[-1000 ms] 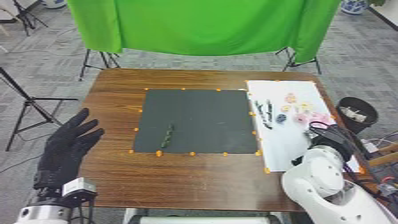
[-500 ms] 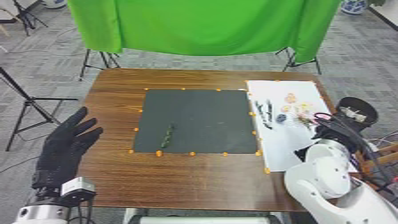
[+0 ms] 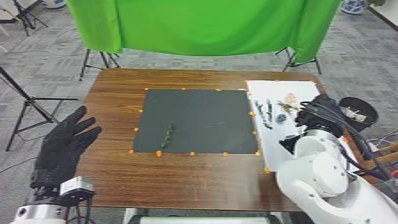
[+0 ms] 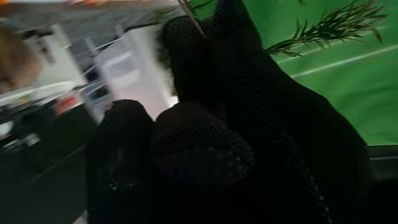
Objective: Arrange flowers
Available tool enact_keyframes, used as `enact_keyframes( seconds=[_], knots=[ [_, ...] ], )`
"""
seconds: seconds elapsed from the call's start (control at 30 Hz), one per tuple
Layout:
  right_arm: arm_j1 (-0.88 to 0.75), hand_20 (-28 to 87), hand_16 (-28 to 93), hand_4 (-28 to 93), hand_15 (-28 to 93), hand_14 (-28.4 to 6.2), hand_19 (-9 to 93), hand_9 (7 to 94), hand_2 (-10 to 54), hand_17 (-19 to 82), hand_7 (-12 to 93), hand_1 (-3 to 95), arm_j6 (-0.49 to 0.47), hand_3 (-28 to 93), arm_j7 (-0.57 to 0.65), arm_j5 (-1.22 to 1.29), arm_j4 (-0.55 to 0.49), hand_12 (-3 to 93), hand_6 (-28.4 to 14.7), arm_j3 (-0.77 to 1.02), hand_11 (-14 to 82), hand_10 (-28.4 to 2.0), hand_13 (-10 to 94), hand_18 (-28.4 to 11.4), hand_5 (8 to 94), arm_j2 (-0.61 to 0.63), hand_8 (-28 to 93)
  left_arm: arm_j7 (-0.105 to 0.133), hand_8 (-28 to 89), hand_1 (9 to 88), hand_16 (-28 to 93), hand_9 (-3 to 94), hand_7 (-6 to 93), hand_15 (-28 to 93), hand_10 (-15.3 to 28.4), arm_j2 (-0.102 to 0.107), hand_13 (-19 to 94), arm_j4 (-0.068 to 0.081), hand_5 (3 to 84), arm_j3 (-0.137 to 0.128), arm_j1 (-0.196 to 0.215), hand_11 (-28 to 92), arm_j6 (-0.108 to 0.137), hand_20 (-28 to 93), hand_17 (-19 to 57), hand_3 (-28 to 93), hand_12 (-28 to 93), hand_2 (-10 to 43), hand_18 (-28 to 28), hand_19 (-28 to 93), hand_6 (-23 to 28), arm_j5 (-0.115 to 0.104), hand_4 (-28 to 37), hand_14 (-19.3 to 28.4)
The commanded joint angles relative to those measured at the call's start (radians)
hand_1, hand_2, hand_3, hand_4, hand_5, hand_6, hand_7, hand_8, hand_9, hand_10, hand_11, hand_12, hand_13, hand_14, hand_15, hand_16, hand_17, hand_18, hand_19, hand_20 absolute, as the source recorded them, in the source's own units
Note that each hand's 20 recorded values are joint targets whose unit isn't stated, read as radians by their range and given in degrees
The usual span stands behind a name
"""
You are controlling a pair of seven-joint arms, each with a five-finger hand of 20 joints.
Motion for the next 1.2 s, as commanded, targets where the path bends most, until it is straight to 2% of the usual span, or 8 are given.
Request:
enact_keyframes(
  seconds=[0.03,0.17,0.2,0.57,0.87,0.93,0.97,1.2],
  knots=[
    [0.148,36,12,-28,71,0.4,93,93.7,-9.5,76,16,64.2,-0.042,72,-0.083,0.071,-0.006,23.7,-7.9,-0.105,29.3,-11.1,94,-10.2,87.7,-0.062,22,-0.012,-8,28.5,-11,29.9,11.2,54,16.8,0.013,18,-0.015,35.4,-0.012,0.02,27,0.014,14,-11.0,64,11,7.4,18.2,40,8.3,0.004,-23.1,22.2],
    [0.223,36,12,-28,71,0.5,93,93.7,-9.5,76,16,64.1,-0.077,72,-0.127,0.127,0.028,23.5,-7.8,-0.165,29.6,-11.1,94,-10.1,87.8,-0.113,22,-0.041,-8,28.5,-11,29.7,11.2,54,16.7,-0.002,18,-0.022,35.4,-0.024,0.022,27,0.014,14,-11.0,64,11,7.4,18.2,40,8.3,0.023,-23.1,22.2],
    [0.246,36,12,-28,71,0.5,93,93.7,-9.5,76,16,64.1,-0.082,72,-0.136,0.134,0.043,23.5,-7.8,-0.186,29.7,-11.1,94,-10.1,87.9,-0.128,22,-0.026,-8,28.5,-11,29.7,11.2,54,16.6,0.011,18,-0.023,35.3,-0.022,0.024,27,0.021,14,-11.0,64,11,7.4,18.2,40,8.3,0.012,-23.0,22.1],
    [0.338,35,12,-28,71,0.7,93,93.7,-9.5,77,16,63.7,-0.199,72,-0.206,0.206,0.179,23.5,-7.8,-0.312,29.9,-10.8,94,-10.0,88.0,-0.293,22,-0.089,-8,28.1,-11,28.9,11.2,54,16.2,-0.001,18,-0.032,35.1,-0.042,0.003,27,0.017,14,-11.0,65,11,7.2,18.0,40,8.2,0.04,-22.8,21.7],
    [0.357,35,12,-28,71,0.8,93,93.7,-9.5,77,16,63.6,-0.28,72,-0.207,0.231,0.319,23.3,-7.6,-0.363,29.7,-10.7,94,-10.0,88.0,-0.369,22,-0.11,-8,28.0,-11,28.8,11.6,54,16.0,0.0,17,-0.022,35.1,0.025,-0.075,28,0.017,14,-11.0,65,10,6.9,17.8,40,8.1,0.047,-23.2,21.5],
    [0.374,35,12,-28,71,0.8,93,93.7,-9.5,77,16,63.6,-0.279,72,-0.197,0.236,0.337,23.2,-7.5,-0.384,29.7,-10.7,94,-10.1,87.9,-0.37,22,-0.102,-9,28.1,-11,29.0,11.6,54,16.0,0.012,17,-0.011,35.3,0.057,-0.114,28,0.012,14,-11.0,65,10,6.8,17.8,40,8.1,0.042,-23.4,21.4],
    [0.368,35,12,-28,71,0.8,93,93.7,-9.5,77,16,63.6,-0.285,72,-0.193,0.239,0.343,23.2,-7.5,-0.383,29.8,-10.7,94,-10.0,87.8,-0.376,22,-0.131,-9,28.1,-11,29.0,11.6,54,15.9,-0.006,17,-0.012,35.3,0.056,-0.12,28,0.004,14,-10.9,65,10,6.7,17.8,40,8.1,0.06,-23.5,21.3],
    [0.359,35,12,-28,71,0.7,93,93.7,-9.5,76,16,63.6,-0.317,71,-0.209,0.239,0.355,22.6,-6.7,-0.385,28.8,-10.3,94,-10.4,87.1,-0.402,21,-0.124,-9,28.3,-11,29.0,11.9,54,15.8,0.005,18,-0.011,35.4,0.075,-0.135,28,0.013,14,-10.9,66,10,6.7,17.7,40,8.0,0.054,-24.0,21.1]
  ],
)
